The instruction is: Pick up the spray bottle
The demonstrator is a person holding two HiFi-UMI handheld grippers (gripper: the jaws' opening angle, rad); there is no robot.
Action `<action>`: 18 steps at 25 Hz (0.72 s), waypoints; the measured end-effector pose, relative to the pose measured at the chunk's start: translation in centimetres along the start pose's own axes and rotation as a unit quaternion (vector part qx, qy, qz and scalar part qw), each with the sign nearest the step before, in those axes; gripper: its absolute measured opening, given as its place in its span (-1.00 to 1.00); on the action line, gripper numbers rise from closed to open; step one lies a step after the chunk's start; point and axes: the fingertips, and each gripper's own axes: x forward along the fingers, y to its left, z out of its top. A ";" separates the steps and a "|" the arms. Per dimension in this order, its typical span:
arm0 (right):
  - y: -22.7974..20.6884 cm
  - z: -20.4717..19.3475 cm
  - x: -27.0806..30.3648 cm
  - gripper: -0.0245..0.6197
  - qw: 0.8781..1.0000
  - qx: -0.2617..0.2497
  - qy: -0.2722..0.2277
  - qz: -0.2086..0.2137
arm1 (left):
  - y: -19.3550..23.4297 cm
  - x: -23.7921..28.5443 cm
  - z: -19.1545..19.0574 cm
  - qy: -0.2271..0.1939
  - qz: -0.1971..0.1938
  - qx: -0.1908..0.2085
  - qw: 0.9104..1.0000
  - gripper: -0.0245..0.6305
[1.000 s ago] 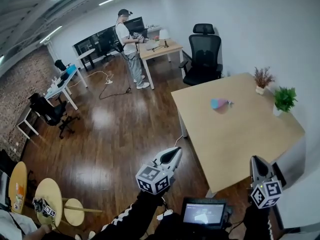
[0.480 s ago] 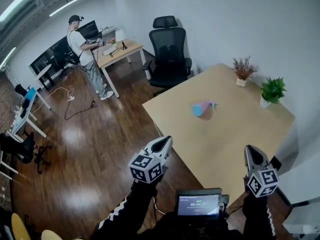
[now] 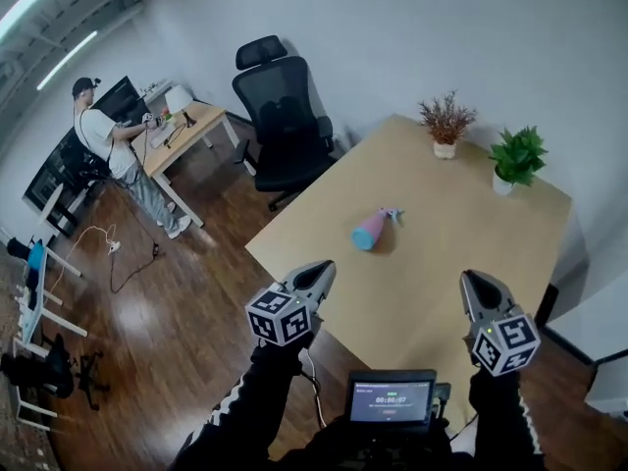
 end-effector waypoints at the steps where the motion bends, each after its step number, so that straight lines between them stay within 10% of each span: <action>1: -1.6 0.1 1.2 -0.90 1.000 0.000 -0.002 -0.003 | 0.5 2.0 0.5 0.000 -0.002 0.001 1.000 -0.89; 9: -6.4 -0.9 10.1 -0.90 0.998 0.025 0.013 -0.064 | 10.6 14.5 4.9 0.026 -0.012 0.034 0.999 -0.89; 18: -8.3 -2.7 23.4 -0.90 0.986 0.028 0.031 -0.159 | 21.9 26.6 5.7 0.133 -0.144 0.065 0.978 -0.87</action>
